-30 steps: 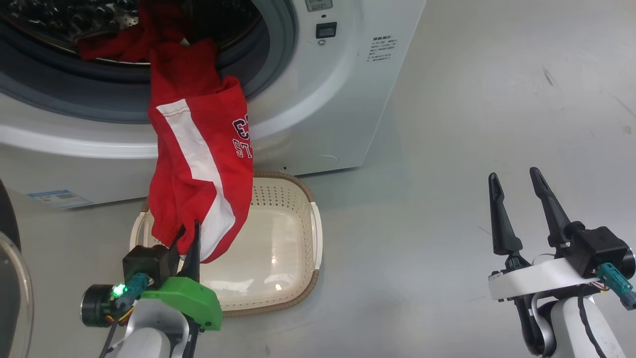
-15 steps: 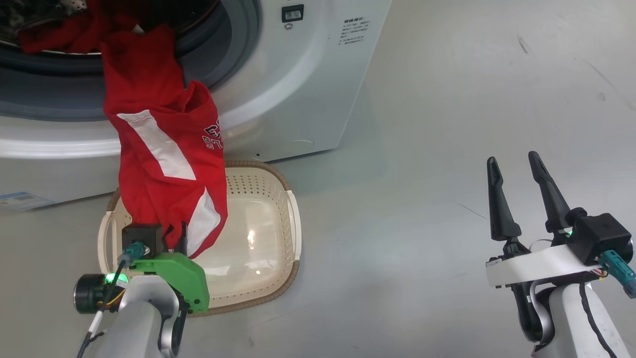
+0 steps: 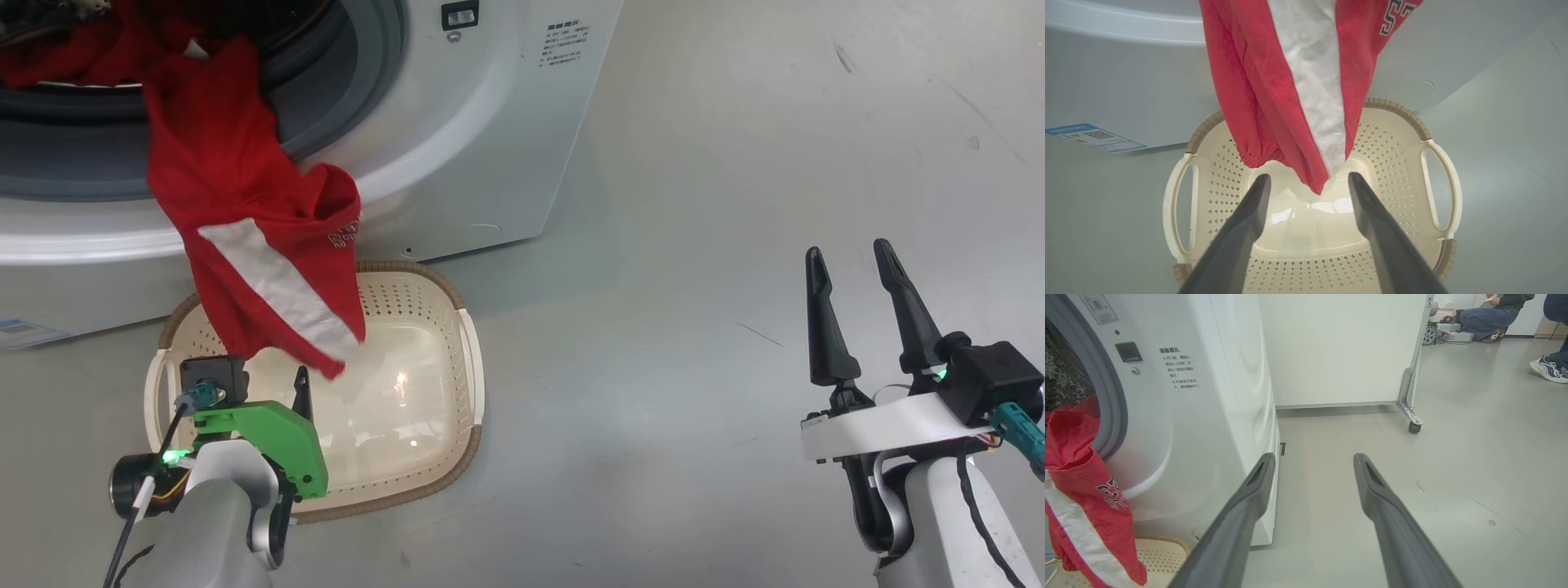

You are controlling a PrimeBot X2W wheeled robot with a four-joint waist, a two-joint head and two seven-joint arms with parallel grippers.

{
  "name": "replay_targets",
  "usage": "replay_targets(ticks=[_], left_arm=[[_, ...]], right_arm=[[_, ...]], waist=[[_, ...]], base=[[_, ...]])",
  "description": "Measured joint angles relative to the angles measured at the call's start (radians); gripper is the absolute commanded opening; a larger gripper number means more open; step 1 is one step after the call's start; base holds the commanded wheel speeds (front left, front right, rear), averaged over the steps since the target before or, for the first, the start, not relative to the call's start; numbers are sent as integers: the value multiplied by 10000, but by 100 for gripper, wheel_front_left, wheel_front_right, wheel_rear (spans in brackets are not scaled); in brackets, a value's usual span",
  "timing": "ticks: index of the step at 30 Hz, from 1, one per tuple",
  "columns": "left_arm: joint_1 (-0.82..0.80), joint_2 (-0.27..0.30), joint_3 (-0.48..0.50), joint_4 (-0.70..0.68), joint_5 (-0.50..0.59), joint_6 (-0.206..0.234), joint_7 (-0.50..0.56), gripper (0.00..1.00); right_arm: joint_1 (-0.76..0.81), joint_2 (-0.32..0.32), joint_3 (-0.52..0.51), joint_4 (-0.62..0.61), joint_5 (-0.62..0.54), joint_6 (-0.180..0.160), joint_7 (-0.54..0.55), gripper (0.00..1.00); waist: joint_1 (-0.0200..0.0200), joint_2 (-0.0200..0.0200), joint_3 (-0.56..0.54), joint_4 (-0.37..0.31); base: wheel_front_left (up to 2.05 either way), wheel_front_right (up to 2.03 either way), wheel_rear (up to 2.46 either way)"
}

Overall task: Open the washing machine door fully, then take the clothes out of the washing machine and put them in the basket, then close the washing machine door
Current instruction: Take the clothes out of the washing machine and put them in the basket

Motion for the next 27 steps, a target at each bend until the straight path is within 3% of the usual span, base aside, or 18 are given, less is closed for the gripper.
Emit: replay_targets(ticks=[16, 27], left_arm=[[-244, -67, -153, 757, 2, -263, -1628, 100], [-244, -84, -374, -77, 42, -477, -2552, 100]], right_arm=[[11, 6, -182, 211, 0, -4, 0, 100], [280, 6, -297, 284, -40, -15, 0, 100]], waist=[[0, 0, -482, 337], [0, 0, -1025, 838]], base=[[0, 0, 0], [0, 0, 0]])
